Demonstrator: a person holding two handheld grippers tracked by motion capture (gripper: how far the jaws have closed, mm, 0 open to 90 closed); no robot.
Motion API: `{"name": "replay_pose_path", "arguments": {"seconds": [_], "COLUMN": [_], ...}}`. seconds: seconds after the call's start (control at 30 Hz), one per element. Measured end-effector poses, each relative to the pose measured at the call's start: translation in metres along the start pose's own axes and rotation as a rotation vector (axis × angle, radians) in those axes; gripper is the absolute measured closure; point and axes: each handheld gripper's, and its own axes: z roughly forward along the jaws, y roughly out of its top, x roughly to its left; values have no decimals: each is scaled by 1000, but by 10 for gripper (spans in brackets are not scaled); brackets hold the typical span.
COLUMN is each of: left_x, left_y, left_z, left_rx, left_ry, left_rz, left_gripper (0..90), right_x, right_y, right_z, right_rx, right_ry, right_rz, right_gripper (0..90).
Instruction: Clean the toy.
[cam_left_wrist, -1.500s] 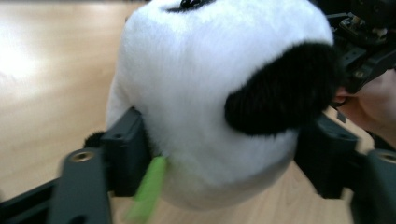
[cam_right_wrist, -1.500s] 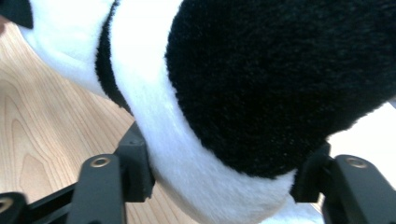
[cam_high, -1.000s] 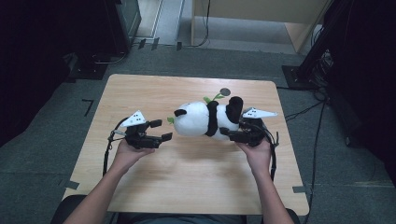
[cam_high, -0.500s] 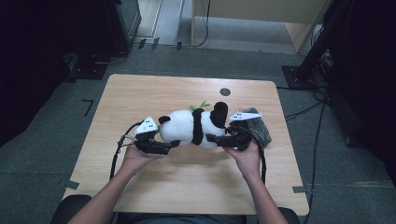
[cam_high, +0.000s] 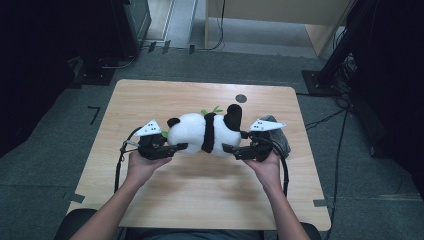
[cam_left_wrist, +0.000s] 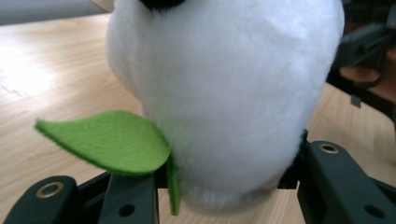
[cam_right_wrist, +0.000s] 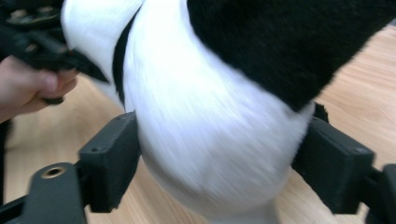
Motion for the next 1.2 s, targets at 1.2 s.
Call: {"name": "replay_pose_path", "arguments": {"seconds": [1.2], "left_x": [11], "left_y": [-13], "left_z": [16], "left_rx": [83], "left_ry": [1], "left_rz": [-29], "left_gripper": [260], "right_x": [-3], "right_y": [-9], "right_z": [4], "right_rx": [19], "right_ry": [-55], "right_rz": [129], "right_gripper": [334]}}
